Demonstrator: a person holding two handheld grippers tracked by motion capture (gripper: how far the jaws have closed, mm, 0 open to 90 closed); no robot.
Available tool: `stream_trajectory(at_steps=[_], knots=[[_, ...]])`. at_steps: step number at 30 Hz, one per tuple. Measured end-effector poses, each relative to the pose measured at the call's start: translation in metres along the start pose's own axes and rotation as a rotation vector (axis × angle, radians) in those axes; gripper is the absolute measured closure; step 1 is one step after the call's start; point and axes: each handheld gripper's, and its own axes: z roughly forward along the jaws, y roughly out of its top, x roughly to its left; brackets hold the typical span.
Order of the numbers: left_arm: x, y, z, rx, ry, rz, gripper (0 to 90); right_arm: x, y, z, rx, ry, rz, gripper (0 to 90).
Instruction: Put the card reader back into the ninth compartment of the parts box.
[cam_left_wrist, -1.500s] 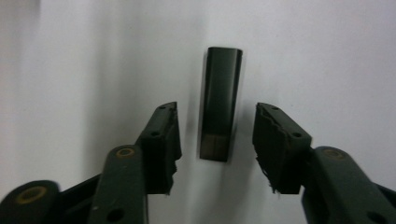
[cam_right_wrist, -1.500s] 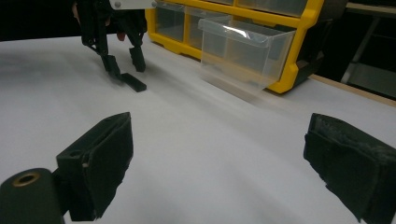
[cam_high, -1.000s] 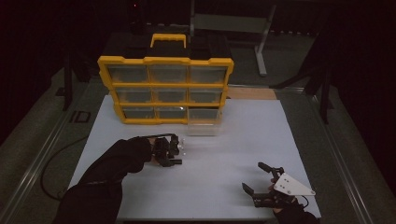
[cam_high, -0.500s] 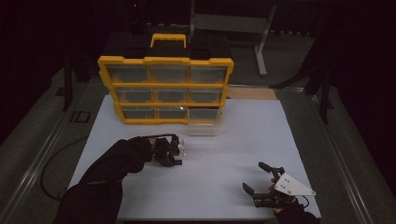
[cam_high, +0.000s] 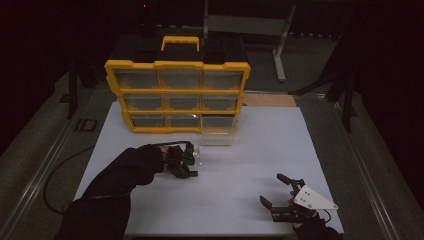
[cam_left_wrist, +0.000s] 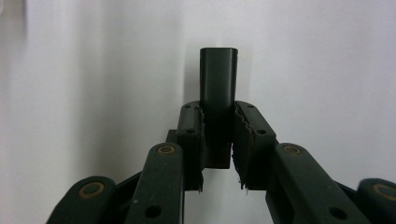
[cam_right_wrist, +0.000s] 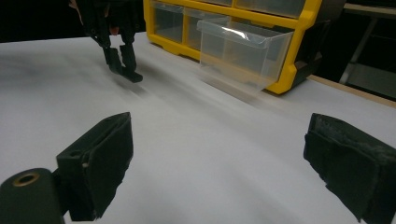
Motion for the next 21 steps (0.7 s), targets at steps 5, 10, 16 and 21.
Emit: stream_trajectory(at_steps=[5,10,16,21], knots=[[-0.004,0.008,-0.003,0.0,-0.009,0.013,74.8,0.0,0.0,0.0,-0.002,0.001,-0.003,8.4],[-0.006,0.015,-0.01,-0.018,-0.011,0.018,74.7,0.0,0.0,0.0,-0.002,0.001,0.001,8.4],[-0.005,0.022,-0.019,-0.045,-0.015,0.019,74.7,0.0,0.0,0.0,-0.002,-0.001,-0.005,8.4],[-0.003,0.025,-0.026,-0.061,-0.01,0.013,74.8,0.0,0.0,0.0,-0.002,-0.002,-0.005,8.4]])
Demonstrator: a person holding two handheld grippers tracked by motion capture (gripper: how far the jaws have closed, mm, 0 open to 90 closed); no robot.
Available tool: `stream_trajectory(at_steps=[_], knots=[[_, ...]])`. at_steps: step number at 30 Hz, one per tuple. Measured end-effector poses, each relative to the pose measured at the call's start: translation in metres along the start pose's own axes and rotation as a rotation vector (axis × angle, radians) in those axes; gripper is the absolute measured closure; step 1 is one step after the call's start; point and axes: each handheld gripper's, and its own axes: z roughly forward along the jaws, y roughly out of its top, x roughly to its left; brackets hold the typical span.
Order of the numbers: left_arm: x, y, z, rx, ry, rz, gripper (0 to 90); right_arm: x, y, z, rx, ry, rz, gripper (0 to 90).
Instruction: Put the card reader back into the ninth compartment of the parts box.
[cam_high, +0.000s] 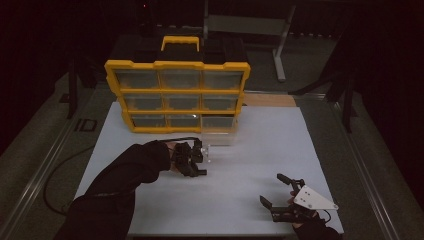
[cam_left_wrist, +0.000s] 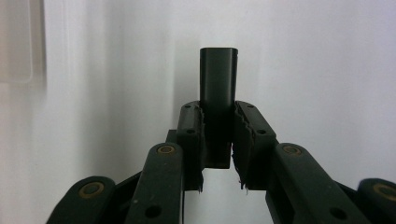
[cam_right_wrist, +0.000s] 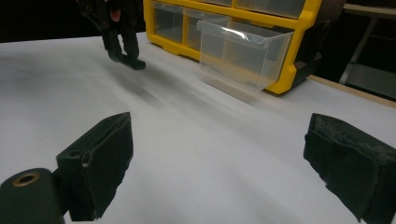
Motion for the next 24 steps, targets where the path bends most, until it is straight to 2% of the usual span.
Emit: stream_trajectory(at_steps=[17,24], knots=[[0.012,0.017,-0.036,-0.067,0.031,-0.017,74.7,0.0,0.0,0.0,0.001,0.005,0.004,8.4],[0.021,0.023,-0.047,-0.076,0.041,-0.048,74.8,0.0,0.0,0.0,0.0,0.004,0.005,8.4]])
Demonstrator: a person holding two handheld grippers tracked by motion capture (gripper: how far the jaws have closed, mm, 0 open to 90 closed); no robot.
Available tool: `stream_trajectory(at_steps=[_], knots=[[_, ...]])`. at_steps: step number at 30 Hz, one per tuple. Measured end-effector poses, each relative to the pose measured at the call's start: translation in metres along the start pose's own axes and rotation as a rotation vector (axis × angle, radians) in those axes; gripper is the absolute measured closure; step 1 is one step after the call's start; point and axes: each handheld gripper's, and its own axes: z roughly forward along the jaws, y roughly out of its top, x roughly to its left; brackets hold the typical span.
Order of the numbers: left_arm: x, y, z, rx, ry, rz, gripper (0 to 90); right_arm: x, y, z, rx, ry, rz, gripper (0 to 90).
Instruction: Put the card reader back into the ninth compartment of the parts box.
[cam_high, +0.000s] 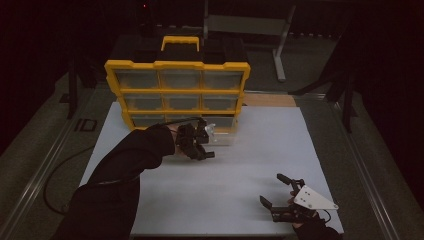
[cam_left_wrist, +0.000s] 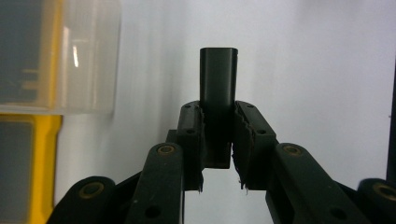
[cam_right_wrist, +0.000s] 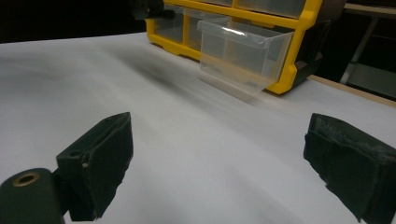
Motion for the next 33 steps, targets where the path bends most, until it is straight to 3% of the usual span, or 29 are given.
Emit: stream_trajectory(at_steps=[8,15,20,33], knots=[[0.008,0.007,-0.016,-0.05,0.038,-0.016,74.7,0.0,0.0,0.0,-0.002,-0.001,0.001,8.4],[0.014,0.012,-0.025,-0.059,0.051,-0.032,74.7,0.0,0.0,0.0,-0.001,-0.001,-0.003,8.4],[0.022,0.017,-0.028,-0.072,0.063,-0.076,74.7,0.001,0.001,0.0,-0.006,-0.002,0.015,8.4],[0.041,0.028,-0.032,-0.111,0.092,-0.164,74.7,0.001,0.001,0.0,-0.008,0.0,0.012,8.4]])
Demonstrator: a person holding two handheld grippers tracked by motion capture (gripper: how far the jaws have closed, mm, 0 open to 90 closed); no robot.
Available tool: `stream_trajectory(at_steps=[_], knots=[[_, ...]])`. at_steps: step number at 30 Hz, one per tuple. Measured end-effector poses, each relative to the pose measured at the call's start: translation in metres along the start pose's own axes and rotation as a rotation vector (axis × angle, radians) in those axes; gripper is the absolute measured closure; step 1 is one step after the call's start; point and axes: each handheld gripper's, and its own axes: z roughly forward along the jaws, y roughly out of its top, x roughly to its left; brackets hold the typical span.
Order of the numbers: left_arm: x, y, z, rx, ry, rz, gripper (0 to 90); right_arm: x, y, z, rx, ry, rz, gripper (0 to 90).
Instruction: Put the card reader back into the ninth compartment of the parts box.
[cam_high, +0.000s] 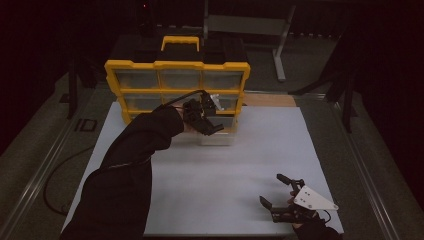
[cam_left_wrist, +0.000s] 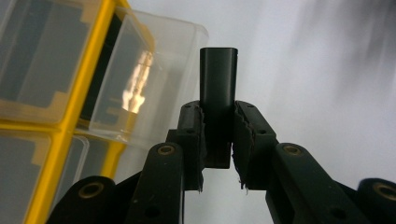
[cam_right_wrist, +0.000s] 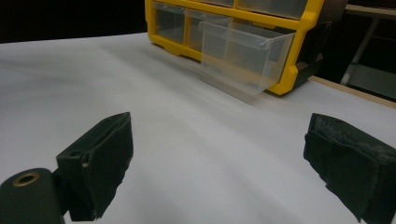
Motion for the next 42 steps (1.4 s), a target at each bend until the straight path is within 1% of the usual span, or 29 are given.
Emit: stream_trajectory(at_steps=[2,3,4,5,6,8,9,13,15,19,21,23,25,27,28,31,32,33,35,36,37,38,39,41,42], knots=[[0.002,0.001,0.0,-0.004,0.003,-0.003,74.7,0.0,0.0,0.0,0.0,0.0,0.0,8.4],[0.003,0.002,0.0,-0.009,0.011,-0.01,74.7,0.0,0.0,0.0,0.0,0.0,0.001,8.4],[0.004,0.003,0.0,-0.009,0.005,-0.009,74.7,0.0,0.0,0.0,0.001,0.0,-0.002,8.4],[0.006,0.003,0.0,-0.014,0.009,-0.014,74.7,0.0,0.0,0.0,0.001,0.0,-0.001,8.4],[0.007,0.004,0.0,-0.024,0.013,-0.026,74.7,0.0,0.0,0.0,0.001,0.0,-0.001,8.4],[0.009,0.005,0.001,-0.029,0.012,-0.035,74.7,0.0,0.0,0.0,0.001,0.0,-0.002,8.4],[0.01,0.006,0.001,-0.035,0.013,-0.046,74.7,0.0,0.0,0.0,0.001,-0.001,-0.002,8.4],[0.015,0.008,0.002,-0.049,0.018,-0.07,74.7,0.0,0.0,0.0,-0.002,0.001,-0.002,8.4],[0.018,0.009,0.003,-0.057,0.028,-0.084,74.7,0.0,0.0,0.0,0.0,0.002,0.0,8.4],[0.02,0.011,0.006,-0.066,0.04,-0.089,74.6,0.0,0.0,0.0,0.001,0.002,0.004,8.4],[0.022,0.011,0.008,-0.07,0.056,-0.101,74.6,0.0,0.0,0.0,0.001,0.002,0.001,8.4],[0.025,0.011,0.009,-0.092,0.062,-0.116,74.6,0.0,0.0,0.0,-0.001,0.003,0.006,8.4],[0.027,0.011,0.01,-0.107,0.065,-0.122,74.6,0.0,0.0,0.0,0.002,0.003,0.003,8.4],[0.029,0.011,0.012,-0.113,0.062,-0.131,74.6,0.0,0.0,0.0,0.002,0.003,0.001,8.4],[0.03,0.011,0.014,-0.115,0.067,-0.132,74.6,0.0,0.0,0.0,0.002,0.008,-0.003,8.4],[0.032,0.01,0.02,-0.115,0.074,-0.145,74.6,0.0,0.0,0.0,0.003,0.008,-0.003,8.4],[0.033,0.01,0.021,-0.114,0.073,-0.149,74.6,0.0,0.0,0.0,0.003,0.008,-0.004,8.4],[0.034,0.01,0.023,-0.118,0.07,-0.149,74.6,-0.001,-0.001,-0.001,0.007,0.008,-0.017,8.4],[0.035,0.01,0.026,-0.125,0.064,-0.159,74.6,-0.001,-0.001,-0.001,0.006,0.008,-0.016,8.5],[0.036,0.009,0.028,-0.122,0.067,-0.164,74.6,-0.001,-0.001,-0.001,0.007,0.009,-0.015,8.4],[0.036,0.009,0.03,-0.116,0.07,-0.165,74.6,0.0,0.0,0.0,0.004,0.009,-0.003,8.4],[0.036,0.009,0.032,-0.104,0.071,-0.159,74.6,0.0,-0.001,0.0,0.004,0.01,-0.003,8.4],[0.036,0.009,0.034,-0.097,0.075,-0.156,74.6,-0.001,-0.001,0.0,0.007,0.009,-0.016,8.4],[0.036,0.008,0.038,-0.088,0.074,-0.152,74.5,0.0,-0.001,0.0,0.006,0.009,-0.008,8.4],[0.036,0.008,0.039,-0.082,0.077,-0.153,74.6,-0.001,-0.001,-0.001,0.007,0.009,-0.016,8.4]])
